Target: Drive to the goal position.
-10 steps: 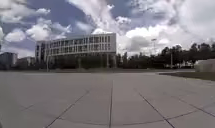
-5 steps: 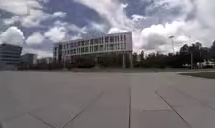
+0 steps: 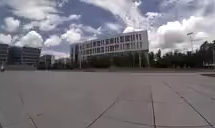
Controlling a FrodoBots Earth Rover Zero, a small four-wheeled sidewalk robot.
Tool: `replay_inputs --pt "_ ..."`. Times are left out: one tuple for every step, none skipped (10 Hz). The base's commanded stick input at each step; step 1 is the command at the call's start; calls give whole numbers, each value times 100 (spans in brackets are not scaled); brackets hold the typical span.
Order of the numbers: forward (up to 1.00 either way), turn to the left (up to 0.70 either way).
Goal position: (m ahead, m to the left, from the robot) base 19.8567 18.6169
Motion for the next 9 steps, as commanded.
replay_inputs --pt "100 42" --pt "100 42" --pt "100 42" --pt "100 33" --pt "100 10" --pt "100 2" --pt "100 2" --pt "100 2" --pt "100 2"
